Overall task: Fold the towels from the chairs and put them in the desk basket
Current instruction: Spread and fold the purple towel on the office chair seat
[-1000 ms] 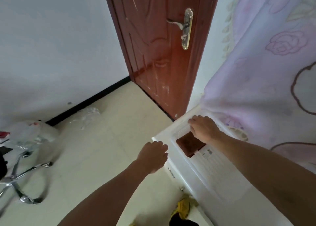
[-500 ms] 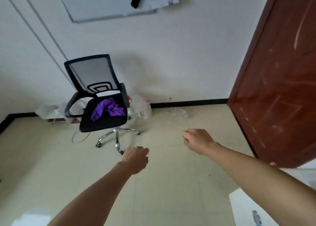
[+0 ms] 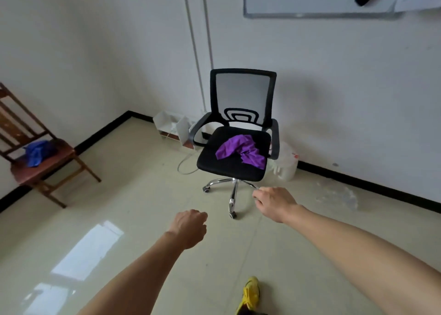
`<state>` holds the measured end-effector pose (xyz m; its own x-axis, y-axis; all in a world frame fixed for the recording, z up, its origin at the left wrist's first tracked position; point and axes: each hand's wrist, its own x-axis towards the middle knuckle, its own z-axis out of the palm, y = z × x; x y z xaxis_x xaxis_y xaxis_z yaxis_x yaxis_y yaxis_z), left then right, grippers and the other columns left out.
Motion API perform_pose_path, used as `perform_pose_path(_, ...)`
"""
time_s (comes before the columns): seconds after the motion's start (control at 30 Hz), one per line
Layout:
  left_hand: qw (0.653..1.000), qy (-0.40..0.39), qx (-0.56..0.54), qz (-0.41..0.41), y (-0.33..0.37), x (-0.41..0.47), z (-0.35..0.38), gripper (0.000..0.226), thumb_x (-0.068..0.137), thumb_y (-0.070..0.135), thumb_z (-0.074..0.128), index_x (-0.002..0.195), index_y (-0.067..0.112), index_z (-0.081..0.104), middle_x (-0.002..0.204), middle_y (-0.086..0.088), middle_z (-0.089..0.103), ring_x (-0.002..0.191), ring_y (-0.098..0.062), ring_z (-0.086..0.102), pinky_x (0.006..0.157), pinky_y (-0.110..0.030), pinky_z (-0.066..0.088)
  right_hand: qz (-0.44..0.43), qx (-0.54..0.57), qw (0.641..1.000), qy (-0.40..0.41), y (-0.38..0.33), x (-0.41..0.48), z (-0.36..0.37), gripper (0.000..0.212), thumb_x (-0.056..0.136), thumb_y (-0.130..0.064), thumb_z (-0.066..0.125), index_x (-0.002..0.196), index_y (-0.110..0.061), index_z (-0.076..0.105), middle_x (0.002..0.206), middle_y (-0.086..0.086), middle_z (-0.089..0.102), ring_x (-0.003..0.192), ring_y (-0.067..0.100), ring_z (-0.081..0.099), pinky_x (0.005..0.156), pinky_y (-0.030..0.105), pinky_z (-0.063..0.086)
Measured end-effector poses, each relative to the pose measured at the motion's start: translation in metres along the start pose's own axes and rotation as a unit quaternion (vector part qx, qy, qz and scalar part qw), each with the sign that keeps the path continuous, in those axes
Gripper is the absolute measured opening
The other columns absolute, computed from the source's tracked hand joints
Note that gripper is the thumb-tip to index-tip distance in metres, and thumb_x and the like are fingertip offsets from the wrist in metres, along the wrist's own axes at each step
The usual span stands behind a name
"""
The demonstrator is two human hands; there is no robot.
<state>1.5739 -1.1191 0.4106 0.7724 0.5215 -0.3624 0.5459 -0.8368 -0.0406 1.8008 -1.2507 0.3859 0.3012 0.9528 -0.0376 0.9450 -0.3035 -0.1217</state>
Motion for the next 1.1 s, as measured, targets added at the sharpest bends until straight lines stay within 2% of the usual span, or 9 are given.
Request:
perform_pose_path(0.27,0.997,-0.002,-0.056,-0.045,-0.079,0.144,-0.042,0.030,0.095,0.031,0.042,0.117,0.017,0.057,0.117,-0.003,0.063,0.107,-0.027,0.059,0.083,-0.032,0.044,0.011,-0.003,0.999,-0.033,0.040,0.175,0.012,0.028,0.096,-0.025,0.038,0.114,-0.017,0.058,0.109,0.002,0.065,0.099,0.027,0.062,0.077,0.036,0.045)
perform_pose_path(0.53,0.996,-0.034,-0.078,-0.031,-0.126,0.256,-0.061,0.031,0.096,0.033,0.041,0.118,0.018,0.057,0.119,-0.003,0.063,0.108,-0.026,0.059,0.085,-0.033,0.044,0.042,-0.004,0.997,-0.069,0.090,0.295,0.009,0.030,0.095,-0.029,0.043,0.119,-0.020,0.058,0.115,0.001,0.065,0.105,0.025,0.061,0.082,0.035,0.046)
perform_pose_path(0.87,0.989,-0.102,-0.099,0.041,-0.183,0.467,-0.053,0.032,0.097,0.035,0.041,0.123,0.021,0.054,0.123,-0.002,0.061,0.109,-0.024,0.060,0.089,-0.034,0.048,0.152,0.015,0.980,-0.130,0.164,0.433,0.071,0.024,0.095,-0.028,0.044,0.112,-0.017,0.056,0.111,0.002,0.065,0.098,0.027,0.063,0.076,0.036,0.047)
perform_pose_path(1.1,0.971,-0.185,-0.142,0.048,-0.181,0.548,-0.038,0.030,0.096,0.035,0.045,0.119,0.022,0.057,0.118,-0.001,0.062,0.107,-0.022,0.060,0.088,-0.034,0.050,0.241,0.066,0.957,-0.148,0.202,0.472,0.095,0.022,0.094,-0.029,0.049,0.112,-0.017,0.055,0.104,0.002,0.066,0.093,0.024,0.065,0.073,0.034,0.048)
